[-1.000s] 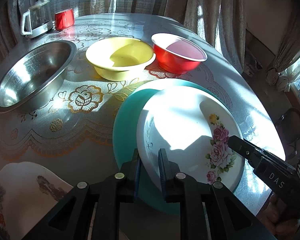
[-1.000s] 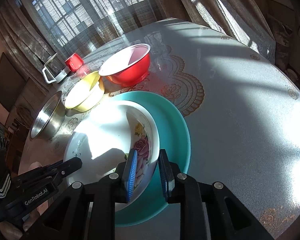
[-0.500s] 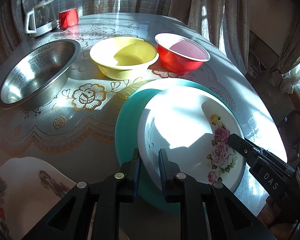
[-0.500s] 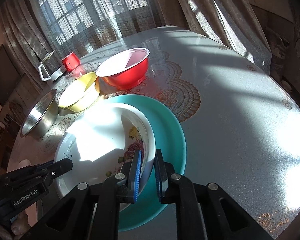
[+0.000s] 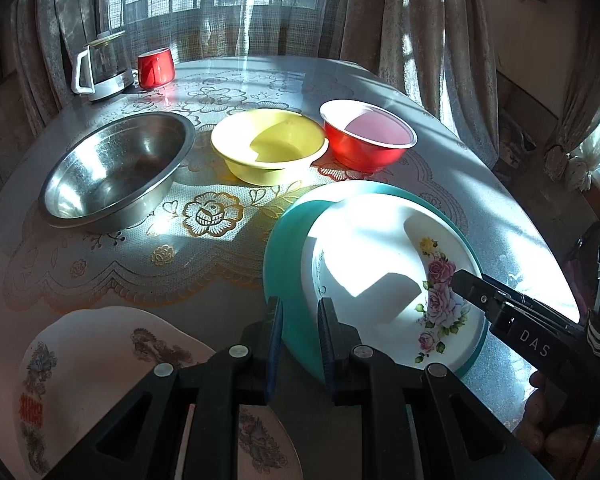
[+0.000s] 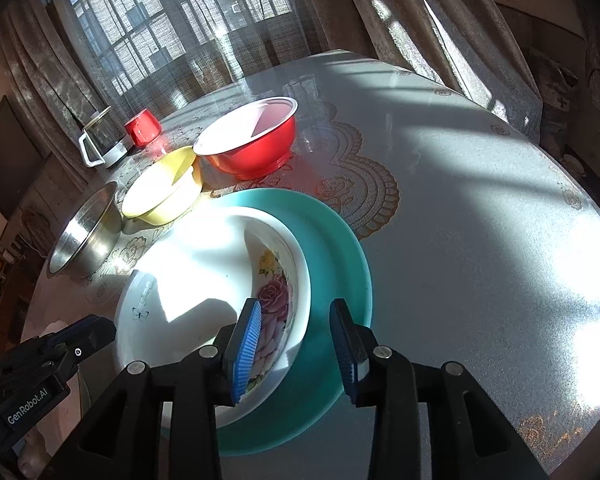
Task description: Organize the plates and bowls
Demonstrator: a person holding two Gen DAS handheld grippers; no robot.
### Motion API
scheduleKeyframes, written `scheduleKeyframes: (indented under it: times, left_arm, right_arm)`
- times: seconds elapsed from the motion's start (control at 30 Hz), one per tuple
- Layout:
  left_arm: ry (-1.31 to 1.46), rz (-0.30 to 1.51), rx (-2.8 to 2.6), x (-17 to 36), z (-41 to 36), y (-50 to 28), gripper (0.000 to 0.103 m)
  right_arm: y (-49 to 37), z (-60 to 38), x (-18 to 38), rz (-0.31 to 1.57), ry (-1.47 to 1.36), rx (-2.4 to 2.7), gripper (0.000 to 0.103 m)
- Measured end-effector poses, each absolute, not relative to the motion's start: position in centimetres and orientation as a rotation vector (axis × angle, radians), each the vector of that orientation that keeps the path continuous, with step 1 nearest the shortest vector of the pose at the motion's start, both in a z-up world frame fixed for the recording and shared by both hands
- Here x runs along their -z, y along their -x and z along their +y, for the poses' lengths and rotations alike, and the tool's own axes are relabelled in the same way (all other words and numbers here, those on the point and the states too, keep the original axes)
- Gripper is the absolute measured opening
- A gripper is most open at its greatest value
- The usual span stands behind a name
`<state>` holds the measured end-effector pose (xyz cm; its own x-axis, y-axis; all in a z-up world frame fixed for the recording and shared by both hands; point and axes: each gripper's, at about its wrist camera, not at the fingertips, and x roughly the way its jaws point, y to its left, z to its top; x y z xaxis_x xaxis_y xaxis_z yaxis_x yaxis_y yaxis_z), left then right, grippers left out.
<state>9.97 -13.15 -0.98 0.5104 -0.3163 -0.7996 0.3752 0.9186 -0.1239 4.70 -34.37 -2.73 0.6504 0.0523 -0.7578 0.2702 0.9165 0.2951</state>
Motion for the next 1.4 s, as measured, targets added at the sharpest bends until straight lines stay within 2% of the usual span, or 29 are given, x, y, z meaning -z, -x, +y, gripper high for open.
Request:
scheduleKeyframes:
  times: [0.63,0.93,1.4]
  left_arm:
    - [0.009,0.901,0.376,-0.2,-8.4,-8.0,0.019]
    - [0.042,0.893,0.355,-0.1,-6.2,-7.7,0.019]
    - [0.142,0.818,0.273,-1.7,3.2,-5.3,0.023]
  right_arm:
    - [-3.2,-32.5,0.2,0.796,-0.376,0.102,0.037]
    - [-3.0,-29.7,-0.8,0.787,-0.441,-0.156,0.037]
    - [-2.5,-22.3,1.3,0.883,-0.43,-0.456,0.037]
